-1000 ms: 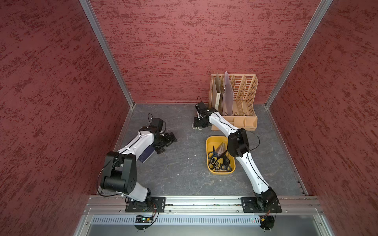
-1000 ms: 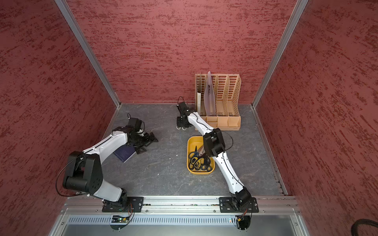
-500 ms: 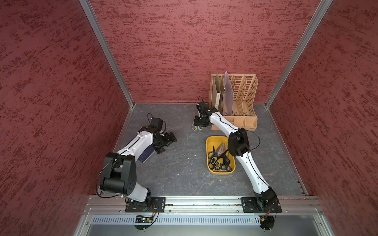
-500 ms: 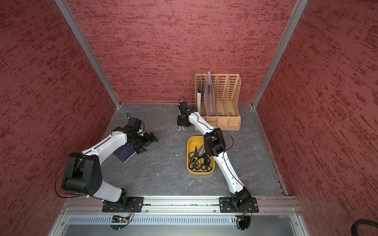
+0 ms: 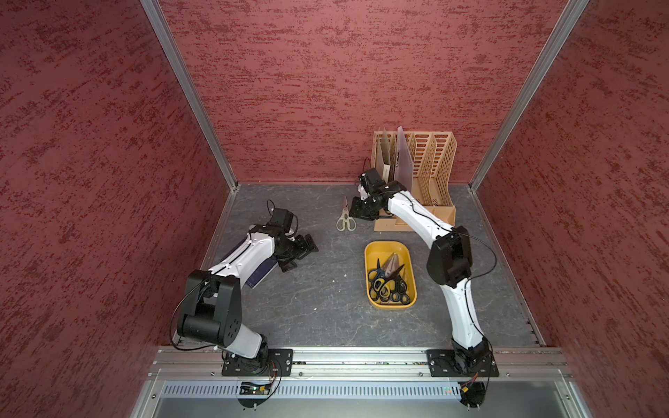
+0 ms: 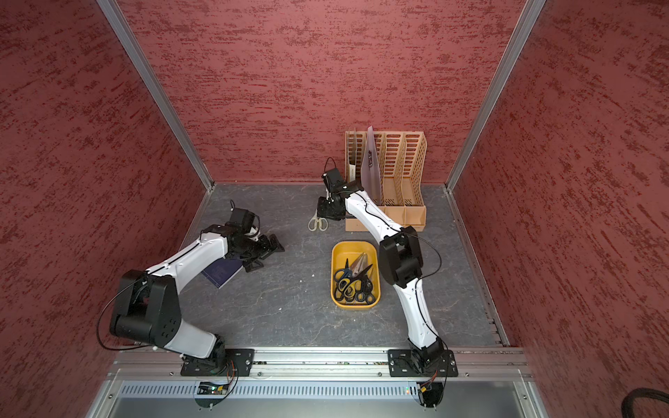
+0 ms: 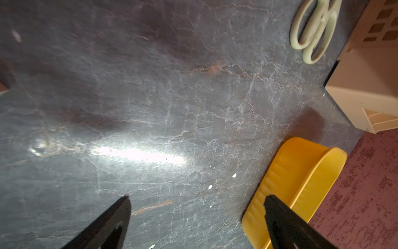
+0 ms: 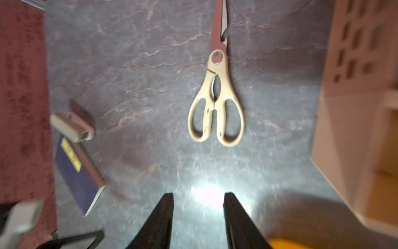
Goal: Take the scissors out of the storage box
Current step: Place the scissors at the center of the board, then pick up the scissors from the storage box.
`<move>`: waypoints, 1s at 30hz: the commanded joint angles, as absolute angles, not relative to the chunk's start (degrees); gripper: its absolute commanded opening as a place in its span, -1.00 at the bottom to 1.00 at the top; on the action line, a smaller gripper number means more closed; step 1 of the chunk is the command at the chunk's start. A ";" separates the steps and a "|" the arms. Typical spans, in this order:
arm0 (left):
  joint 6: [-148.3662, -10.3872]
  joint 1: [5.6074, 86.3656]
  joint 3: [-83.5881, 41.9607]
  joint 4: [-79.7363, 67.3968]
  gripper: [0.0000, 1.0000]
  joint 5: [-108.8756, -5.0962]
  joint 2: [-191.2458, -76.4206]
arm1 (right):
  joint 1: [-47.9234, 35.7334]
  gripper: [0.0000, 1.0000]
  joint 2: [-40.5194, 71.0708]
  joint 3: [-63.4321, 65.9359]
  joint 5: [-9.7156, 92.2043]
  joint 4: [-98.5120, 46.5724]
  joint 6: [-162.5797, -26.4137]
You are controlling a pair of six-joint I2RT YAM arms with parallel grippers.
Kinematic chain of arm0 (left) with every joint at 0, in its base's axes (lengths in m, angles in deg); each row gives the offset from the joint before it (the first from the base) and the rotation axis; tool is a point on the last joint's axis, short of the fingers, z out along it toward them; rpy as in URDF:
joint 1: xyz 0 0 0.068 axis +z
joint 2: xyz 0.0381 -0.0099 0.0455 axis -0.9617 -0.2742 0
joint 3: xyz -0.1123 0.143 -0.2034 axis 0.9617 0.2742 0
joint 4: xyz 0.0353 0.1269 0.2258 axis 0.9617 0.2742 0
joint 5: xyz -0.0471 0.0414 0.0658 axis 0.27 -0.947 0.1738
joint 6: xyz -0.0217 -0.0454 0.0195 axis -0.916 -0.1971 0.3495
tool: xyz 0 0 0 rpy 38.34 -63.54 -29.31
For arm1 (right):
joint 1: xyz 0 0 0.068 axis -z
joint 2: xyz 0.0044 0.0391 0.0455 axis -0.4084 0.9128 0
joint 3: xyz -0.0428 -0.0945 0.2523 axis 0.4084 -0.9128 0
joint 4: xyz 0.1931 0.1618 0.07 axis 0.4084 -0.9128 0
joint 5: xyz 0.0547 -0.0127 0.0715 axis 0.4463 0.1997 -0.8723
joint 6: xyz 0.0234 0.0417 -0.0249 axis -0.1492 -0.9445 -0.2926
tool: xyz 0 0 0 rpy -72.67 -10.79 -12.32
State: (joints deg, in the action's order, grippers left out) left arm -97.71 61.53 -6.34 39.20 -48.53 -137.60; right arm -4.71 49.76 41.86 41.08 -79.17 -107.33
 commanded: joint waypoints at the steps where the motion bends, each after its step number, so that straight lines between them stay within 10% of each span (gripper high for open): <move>1: -96.04 58.67 -6.68 37.29 0.99 -47.95 -136.14 | -4.77 -0.14 40.67 31.52 43.76 -80.28 -108.03; 16: -99.68 51.60 1.61 33.94 0.99 -48.86 -130.45 | -7.02 -0.14 0.33 -15.50 44.43 -77.95 -125.37; 30: -102.40 50.62 6.58 35.71 0.99 -51.31 -122.43 | -17.93 -0.15 3.83 -24.11 48.23 -64.17 -140.32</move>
